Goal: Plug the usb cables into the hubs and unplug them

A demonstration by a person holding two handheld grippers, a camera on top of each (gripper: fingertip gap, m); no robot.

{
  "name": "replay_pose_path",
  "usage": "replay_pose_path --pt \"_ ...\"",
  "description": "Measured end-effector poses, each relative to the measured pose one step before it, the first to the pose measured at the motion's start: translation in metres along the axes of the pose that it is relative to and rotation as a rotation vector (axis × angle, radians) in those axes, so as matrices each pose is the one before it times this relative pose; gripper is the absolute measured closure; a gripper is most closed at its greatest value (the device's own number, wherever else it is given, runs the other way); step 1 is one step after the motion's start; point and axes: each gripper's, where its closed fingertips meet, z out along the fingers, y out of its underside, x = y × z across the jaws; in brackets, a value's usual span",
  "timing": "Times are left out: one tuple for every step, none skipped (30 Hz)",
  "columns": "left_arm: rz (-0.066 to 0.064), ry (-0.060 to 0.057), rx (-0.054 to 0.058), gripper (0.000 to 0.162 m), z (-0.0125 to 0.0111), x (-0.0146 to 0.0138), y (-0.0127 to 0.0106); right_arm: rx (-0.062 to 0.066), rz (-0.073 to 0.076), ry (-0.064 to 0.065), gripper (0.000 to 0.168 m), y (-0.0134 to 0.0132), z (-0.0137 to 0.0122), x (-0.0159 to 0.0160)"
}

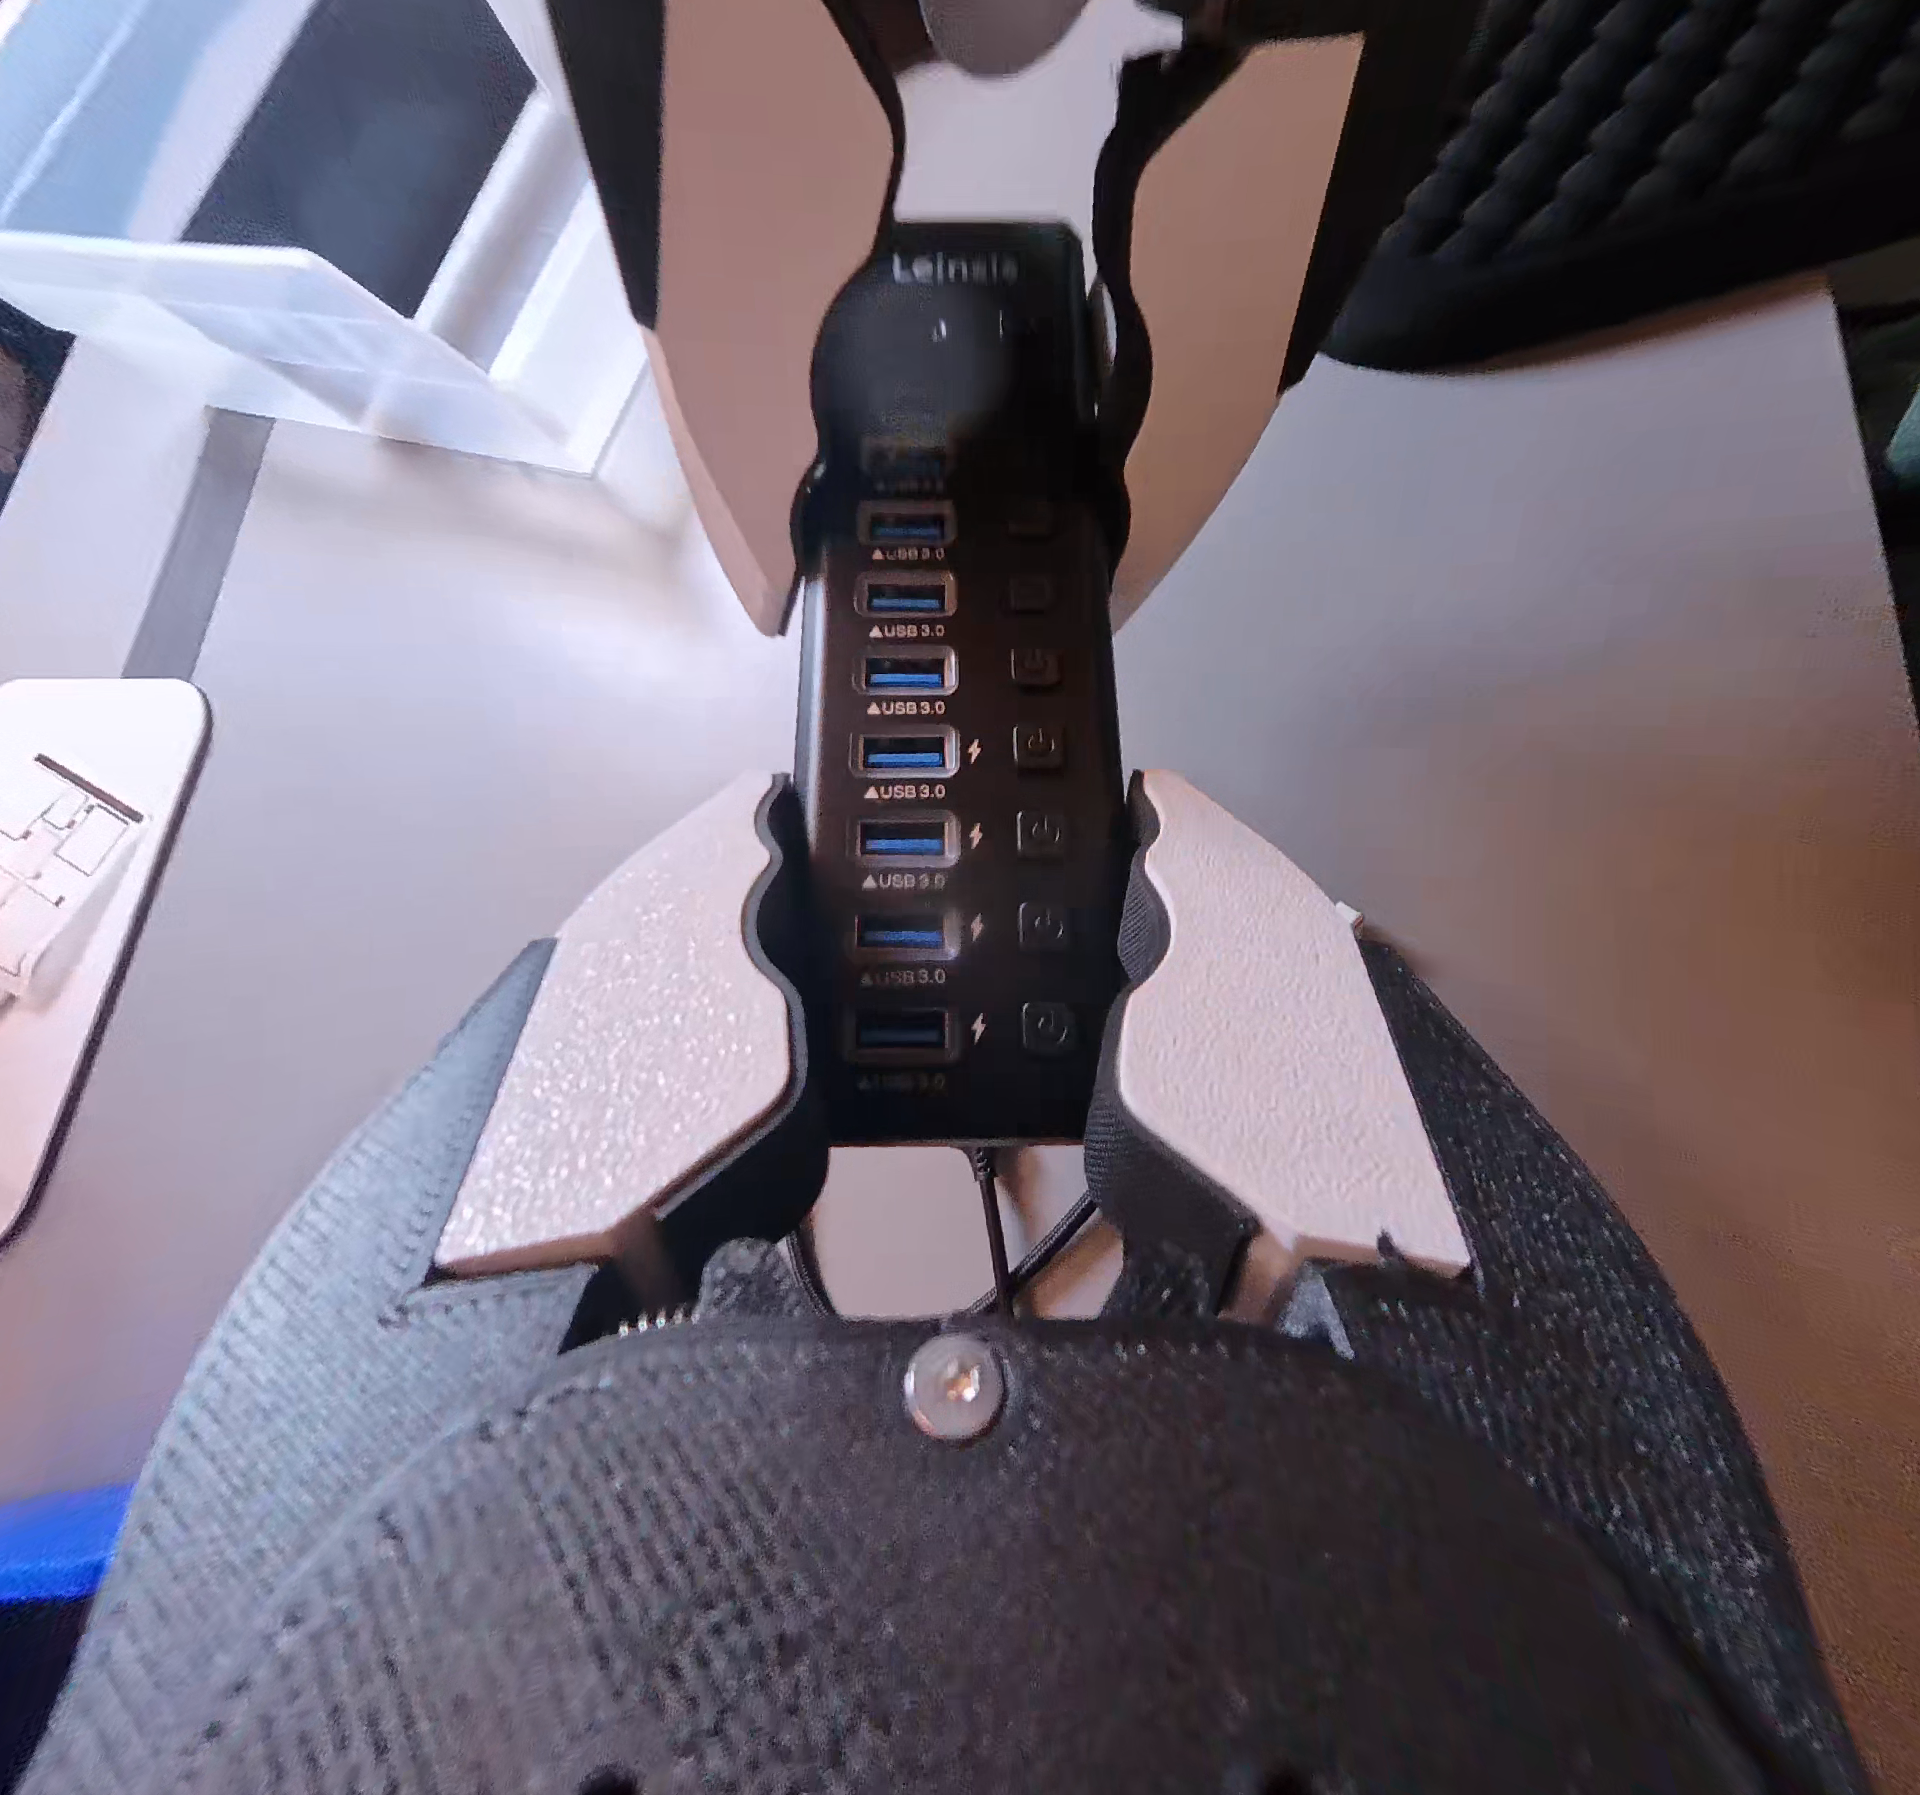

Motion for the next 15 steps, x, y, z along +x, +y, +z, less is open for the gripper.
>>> replay_pose_path --pt "-0.0012 -0.0058 0.0275 0.101 -0.00410 -0.00128 -0.00310 0.0315 0.0102 0.0089 0.106 -0.00337 0.00029 0.00144" --pt "0.0000 -0.0001 0.0277 0.102 -0.00345 -0.00064 -0.00356 0.0246 0.0154 0.0009 0.106 -0.00286 -0.00076 0.00054" --pt "-0.0048 -0.0030 0.0355 0.102 -0.00269 -0.00114 -0.00463 0.0204 0.0185 -0.0045 0.106 -0.00182 -0.00184 0.00058" --pt "-0.0001 -0.0106 0.0420 0.102 -0.00247 -0.00213 -0.00552 0.0173 0.0183 -0.0039 0.106 -0.00106 -0.00270 0.00119" --pt "0.0104 -0.0204 0.0422 0.101 -0.00299 -0.00334 -0.00600 0.0155 0.0185 -0.0022 0.106 -0.00019 -0.00328 0.00193" --pt "0.0063 -0.0293 0.0382 0.099 -0.00391 -0.00555 -0.00562 0.0113 0.0169 0.0058 0.106 0.00130 -0.00410 0.00321" --pt "-0.0054 -0.0352 0.0336 0.099 -0.00560 -0.00765 -0.00480 -0.0015 0.0198 0.0104 0.106 0.00409 -0.00472 0.00474" --pt "-0.0194 -0.0370 0.0373 0.100 -0.00696 -0.00881 -0.00479 -0.0080 0.0158 0.0115 0.106 0.00666 -0.00576 0.00641" --pt "-0.0301 -0.0289 0.0376 0.102 -0.00785 -0.00876 -0.00452 -0.0121 0.0160 0.0167 0.106 0.00900 -0.00674 0.00860" --pt "-0.0386 -0.0158 0.0349 0.104 -0.00766 -0.00731 -0.00366 -0.0128 0.0229 0.0239 0.106 0.01052 -0.00768 0.01198" --pt "-0.0428 -0.0068 0.0336 0.107 -0.00678 -0.00564 -0.00282 -0.0127 0.0339 0.0252 0.106 0.01196 -0.00832 0.01543" --pt "-0.0436 -0.0076 0.0312 0.109 -0.00562 -0.00495 -0.00178 -0.0136 0.0359 0.0403 0.106 0.01286 -0.00834 0.02081" --pt "-0.0373 -0.0007 0.0253 0.111 -0.00386 -0.00294 -0.00009 -0.0199 0.0322 0.0527 0.106 0.01402 -0.00778 0.02568" --pt "-0.0303 0.0047 0.0145 0.114 -0.00224 -0.00122 0.00218 -0.0306 0.0303 0.0509 0.106 0.01545 -0.00582 0.02874" --pt "-0.0230 0.0047 0.0052 0.117 -0.00072 -0.00055 0.00410 -0.0402 0.0218 0.0526 0.106 0.01650 -0.00303 0.03075"
